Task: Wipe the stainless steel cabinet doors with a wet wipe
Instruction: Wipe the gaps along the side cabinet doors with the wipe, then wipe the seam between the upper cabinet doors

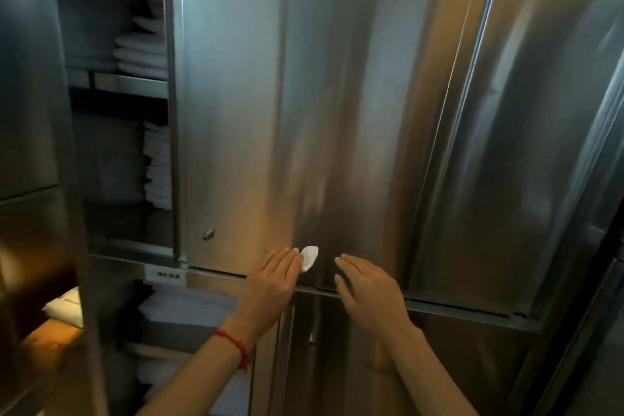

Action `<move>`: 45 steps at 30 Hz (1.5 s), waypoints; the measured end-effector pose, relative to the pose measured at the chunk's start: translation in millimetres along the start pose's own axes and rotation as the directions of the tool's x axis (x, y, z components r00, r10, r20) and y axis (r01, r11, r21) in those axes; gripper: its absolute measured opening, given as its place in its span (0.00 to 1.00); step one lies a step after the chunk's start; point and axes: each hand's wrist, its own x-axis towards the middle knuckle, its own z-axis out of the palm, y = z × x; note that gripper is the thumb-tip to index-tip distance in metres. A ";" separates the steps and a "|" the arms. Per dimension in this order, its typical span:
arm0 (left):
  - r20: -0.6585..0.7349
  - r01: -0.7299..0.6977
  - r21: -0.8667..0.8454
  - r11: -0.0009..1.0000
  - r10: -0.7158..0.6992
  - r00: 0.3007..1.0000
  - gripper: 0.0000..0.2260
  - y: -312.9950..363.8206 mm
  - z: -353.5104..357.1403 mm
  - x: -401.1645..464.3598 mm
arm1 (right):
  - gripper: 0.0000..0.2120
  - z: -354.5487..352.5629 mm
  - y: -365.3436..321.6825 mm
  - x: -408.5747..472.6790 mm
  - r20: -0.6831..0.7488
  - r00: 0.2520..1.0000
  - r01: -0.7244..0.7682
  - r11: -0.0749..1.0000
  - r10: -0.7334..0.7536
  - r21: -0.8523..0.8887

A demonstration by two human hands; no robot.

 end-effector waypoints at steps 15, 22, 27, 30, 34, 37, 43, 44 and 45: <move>0.060 0.196 0.348 0.917 -0.230 0.971 0.27 -54.7 -130.8 -104.5 | 0.11 42.2 -138.0 16.5 -0.170 0.885 0.460 0.867 -0.433 0.190; 0.080 0.260 0.463 0.847 -0.332 0.940 0.26 -101.5 -195.3 -159.7 | 0.21 60.0 -232.9 28.7 -0.148 0.839 0.544 0.797 -0.524 0.261; 0.079 0.277 0.545 0.791 -0.378 0.923 0.25 -132.6 -247.8 -194.4 | 0.20 63.1 -306.9 29.1 -0.189 0.806 0.592 0.750 -0.561 0.296; 0.060 0.298 0.591 0.749 -0.410 0.910 0.26 -152.6 -276.8 -213.9 | 0.20 68.3 -350.8 28.6 -0.210 0.780 0.624 0.713 -0.589 0.319; 0.036 0.318 0.624 0.714 -0.433 0.901 0.27 -180.4 -305.3 -242.7 | 0.14 75.5 -403.8 30.9 -0.266 0.758 0.652 0.678 -0.595 0.340; 0.037 0.334 0.653 0.680 -0.469 0.883 0.29 -197.1 -328.6 -266.2 | 0.15 82.4 -440.6 31.3 -0.272 0.733 0.679 0.640 -0.624 0.359; -0.010 0.367 0.715 0.594 -0.517 0.856 0.27 -218.8 -373.6 -303.2 | 0.14 92.2 -512.3 29.1 -0.307 0.684 0.721 0.547 -0.662 0.425; -0.014 0.370 0.722 0.585 -0.522 0.853 0.27 -222.0 -379.1 -307.2 | 0.14 94.2 -521.4 29.0 -0.319 0.676 0.727 0.533 -0.664 0.433; -0.018 0.374 0.730 0.572 -0.530 0.848 0.27 -225.8 -385.7 -313.0 | 0.14 95.2 -531.7 28.6 -0.339 0.662 0.740 0.514 -0.668 0.433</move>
